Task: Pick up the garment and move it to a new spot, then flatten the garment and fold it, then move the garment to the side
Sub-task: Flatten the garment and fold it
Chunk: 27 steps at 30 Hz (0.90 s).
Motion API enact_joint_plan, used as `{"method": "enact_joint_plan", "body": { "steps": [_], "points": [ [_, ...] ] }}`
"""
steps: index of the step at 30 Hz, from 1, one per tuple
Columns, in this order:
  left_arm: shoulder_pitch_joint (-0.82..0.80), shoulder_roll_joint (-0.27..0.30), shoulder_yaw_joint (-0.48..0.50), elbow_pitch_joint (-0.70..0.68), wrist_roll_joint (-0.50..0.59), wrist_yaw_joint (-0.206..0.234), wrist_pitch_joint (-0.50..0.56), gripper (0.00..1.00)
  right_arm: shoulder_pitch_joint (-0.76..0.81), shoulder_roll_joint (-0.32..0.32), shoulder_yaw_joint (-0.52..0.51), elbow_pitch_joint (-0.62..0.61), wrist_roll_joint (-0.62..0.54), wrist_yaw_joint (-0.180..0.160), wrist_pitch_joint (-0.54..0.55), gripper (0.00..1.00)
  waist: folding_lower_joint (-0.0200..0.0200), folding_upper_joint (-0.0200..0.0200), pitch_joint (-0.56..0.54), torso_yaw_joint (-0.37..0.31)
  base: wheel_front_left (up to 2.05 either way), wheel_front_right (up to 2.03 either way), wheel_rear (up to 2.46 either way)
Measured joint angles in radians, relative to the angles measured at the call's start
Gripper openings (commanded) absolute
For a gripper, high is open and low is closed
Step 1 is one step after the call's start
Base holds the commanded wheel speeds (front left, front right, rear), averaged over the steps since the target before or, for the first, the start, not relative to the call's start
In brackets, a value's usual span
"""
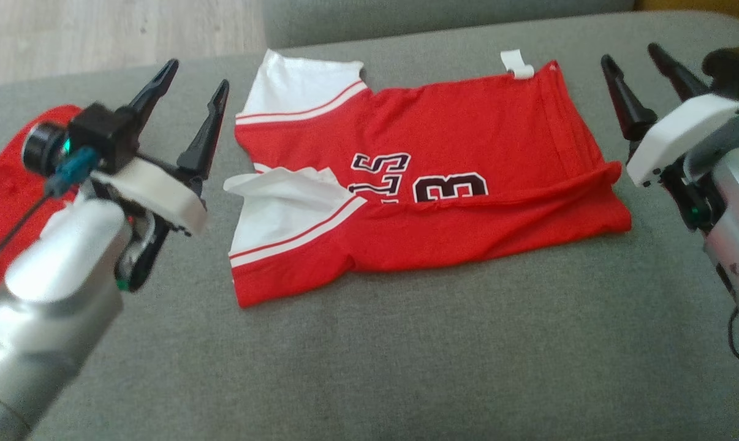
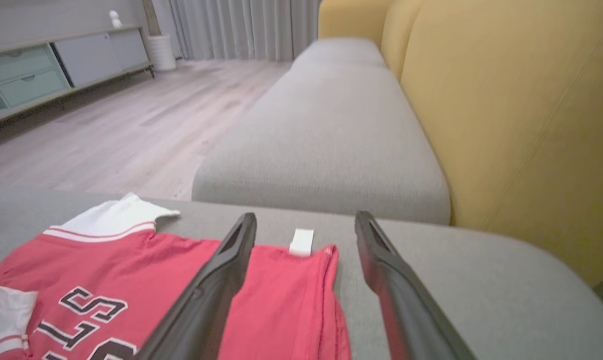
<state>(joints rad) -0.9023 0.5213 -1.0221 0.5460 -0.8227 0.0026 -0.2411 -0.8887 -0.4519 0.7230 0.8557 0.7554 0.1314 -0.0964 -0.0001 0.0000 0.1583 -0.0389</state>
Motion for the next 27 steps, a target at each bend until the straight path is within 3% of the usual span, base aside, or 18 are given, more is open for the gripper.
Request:
{"method": "enact_joint_plan", "body": {
  "steps": [3,7,12,15,20,27],
  "points": [
    [0.082,-0.016,0.081,-0.054,-0.014,0.06,-0.009,1.0,0.019,-0.007,-0.017,-0.004,-0.062,0.0,-0.116,1.0,-0.0001,0.0,-0.03,0.004,0.0,0.0,0.0],
    [0.245,-0.05,0.248,-0.207,0.03,0.127,-0.011,1.0,0.1,-0.008,-0.111,-0.042,-0.138,0.0,-0.152,1.0,-0.0001,0.0,-0.066,0.01,0.0,0.0,0.0],
    [0.496,-0.128,0.419,-0.345,0.128,0.165,-0.014,1.0,0.284,0.017,-0.331,-0.223,-0.291,0.0,-0.153,1.0,-0.0002,0.0,-0.103,0.014,0.0,0.0,0.0],
    [0.624,-0.184,0.496,-0.382,0.186,0.161,-0.015,1.0,0.422,0.062,-0.436,-0.301,-0.382,0.0,-0.155,1.0,-0.0002,0.0,-0.119,0.014,0.0,0.0,0.0],
    [0.741,-0.265,0.575,-0.384,0.267,0.111,-0.016,1.0,0.604,0.16,-0.532,-0.364,-0.484,0.0,-0.155,1.0,-0.0002,0.0,-0.133,0.006,0.0,0.0,0.0],
    [0.76,-0.319,0.619,-0.306,0.352,0.049,-0.015,1.0,0.637,0.196,-0.574,-0.395,-0.548,0.0,-0.154,1.0,-0.0001,0.0,-0.131,-0.009,0.0,0.0,0.0]
  ]
}}
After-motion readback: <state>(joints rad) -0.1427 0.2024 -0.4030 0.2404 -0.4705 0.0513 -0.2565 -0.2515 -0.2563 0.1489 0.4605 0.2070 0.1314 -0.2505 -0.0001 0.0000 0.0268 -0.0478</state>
